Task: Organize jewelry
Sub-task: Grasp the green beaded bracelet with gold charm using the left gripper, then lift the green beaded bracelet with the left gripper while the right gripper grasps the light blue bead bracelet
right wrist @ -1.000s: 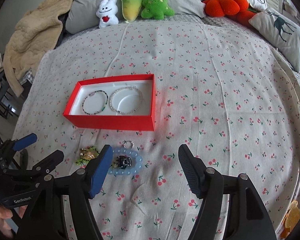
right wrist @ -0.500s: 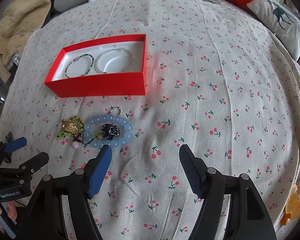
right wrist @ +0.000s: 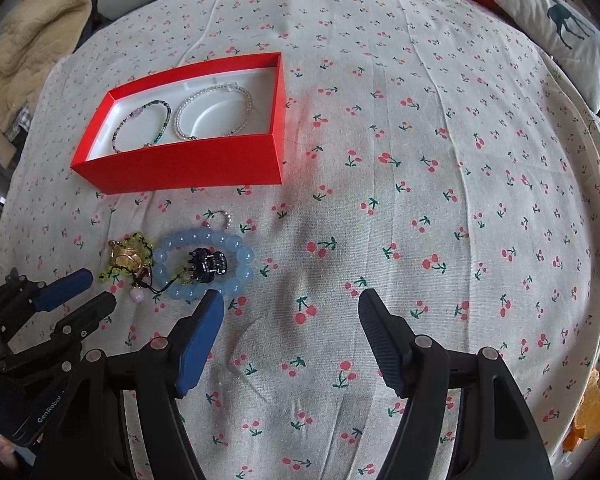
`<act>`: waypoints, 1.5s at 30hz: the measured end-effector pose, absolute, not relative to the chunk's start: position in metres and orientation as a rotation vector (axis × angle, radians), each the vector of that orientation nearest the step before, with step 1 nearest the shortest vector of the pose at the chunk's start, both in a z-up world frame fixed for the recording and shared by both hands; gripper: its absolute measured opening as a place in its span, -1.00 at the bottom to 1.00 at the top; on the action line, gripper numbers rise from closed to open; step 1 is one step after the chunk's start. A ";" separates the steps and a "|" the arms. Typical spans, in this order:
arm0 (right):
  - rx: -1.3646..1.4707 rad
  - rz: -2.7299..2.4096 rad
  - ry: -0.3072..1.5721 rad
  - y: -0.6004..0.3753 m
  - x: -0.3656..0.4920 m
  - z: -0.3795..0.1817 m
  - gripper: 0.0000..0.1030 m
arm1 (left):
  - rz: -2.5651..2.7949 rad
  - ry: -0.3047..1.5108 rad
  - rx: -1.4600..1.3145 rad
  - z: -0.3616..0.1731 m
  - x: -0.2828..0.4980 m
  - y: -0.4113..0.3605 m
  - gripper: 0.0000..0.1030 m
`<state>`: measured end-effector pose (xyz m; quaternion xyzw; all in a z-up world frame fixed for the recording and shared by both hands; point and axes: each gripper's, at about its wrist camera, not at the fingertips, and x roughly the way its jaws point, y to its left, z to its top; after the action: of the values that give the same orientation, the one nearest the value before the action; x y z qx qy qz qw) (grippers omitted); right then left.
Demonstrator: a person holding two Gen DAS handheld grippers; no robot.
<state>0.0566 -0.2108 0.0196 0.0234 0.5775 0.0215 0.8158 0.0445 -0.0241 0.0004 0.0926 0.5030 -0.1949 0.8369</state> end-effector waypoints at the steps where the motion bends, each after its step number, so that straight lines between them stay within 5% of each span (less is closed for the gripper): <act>1: 0.051 0.044 1.232 -0.211 0.057 0.019 0.41 | -0.414 1.058 0.209 0.000 0.045 -0.026 -0.49; 5: 0.056 0.041 1.235 -0.214 0.057 0.019 0.41 | -0.408 1.055 0.255 -0.004 0.047 -0.031 -0.67; 7: 0.058 0.041 1.237 -0.215 0.058 0.018 0.41 | -0.405 1.062 0.267 -0.007 0.047 -0.031 -0.94; 10: 0.058 0.038 1.239 -0.217 0.058 0.018 0.41 | -0.399 1.054 0.255 -0.005 0.045 -0.028 -0.99; 21: 0.064 0.036 1.242 -0.217 0.059 0.017 0.41 | -0.449 0.969 0.097 0.040 0.037 -0.001 -1.00; 32: 0.066 0.041 1.257 -0.210 0.061 0.012 0.41 | -0.406 1.201 -0.251 -0.003 0.066 0.026 -0.93; 45: 0.079 0.033 1.265 -0.219 0.063 0.009 0.41 | -0.378 1.224 -0.123 -0.024 0.073 -0.011 -0.76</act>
<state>0.0633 -0.2188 0.0094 0.0368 0.5908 0.0156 0.8058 0.0725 -0.0110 -0.0237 -0.0574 0.5706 -0.1761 0.8000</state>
